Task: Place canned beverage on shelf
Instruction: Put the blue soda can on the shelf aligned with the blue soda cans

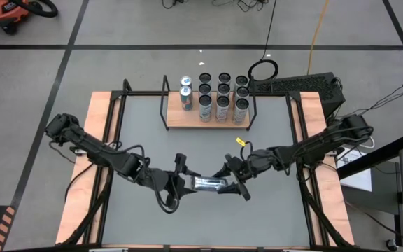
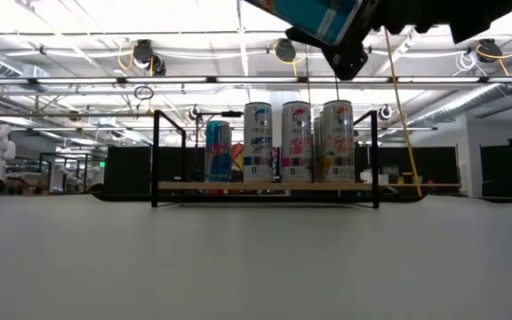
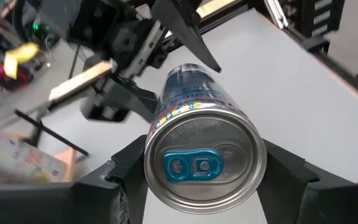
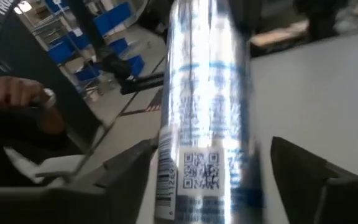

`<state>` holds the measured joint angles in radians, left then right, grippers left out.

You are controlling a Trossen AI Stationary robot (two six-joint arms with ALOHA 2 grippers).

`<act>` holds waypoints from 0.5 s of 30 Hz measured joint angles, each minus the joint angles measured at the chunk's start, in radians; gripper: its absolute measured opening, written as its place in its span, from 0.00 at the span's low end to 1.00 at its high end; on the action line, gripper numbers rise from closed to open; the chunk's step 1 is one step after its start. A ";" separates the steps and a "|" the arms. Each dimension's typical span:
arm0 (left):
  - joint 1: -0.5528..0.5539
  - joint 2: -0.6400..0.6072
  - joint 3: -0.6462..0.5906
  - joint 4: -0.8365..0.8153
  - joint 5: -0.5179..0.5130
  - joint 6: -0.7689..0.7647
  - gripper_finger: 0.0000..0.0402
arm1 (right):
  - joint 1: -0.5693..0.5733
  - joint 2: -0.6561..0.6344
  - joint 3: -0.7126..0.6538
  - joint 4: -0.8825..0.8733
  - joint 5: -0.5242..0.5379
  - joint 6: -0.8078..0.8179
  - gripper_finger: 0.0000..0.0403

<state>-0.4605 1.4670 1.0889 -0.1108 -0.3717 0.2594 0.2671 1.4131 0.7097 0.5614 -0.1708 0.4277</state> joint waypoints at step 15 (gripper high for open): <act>-0.010 0.000 0.000 -0.065 -0.092 -0.562 0.56 | 0.181 -0.021 0.001 -0.094 0.507 -0.416 0.82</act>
<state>-0.4702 1.4670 1.0885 -0.1758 -0.4636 -0.3026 0.4485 1.3921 0.7105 0.4675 0.3364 0.0122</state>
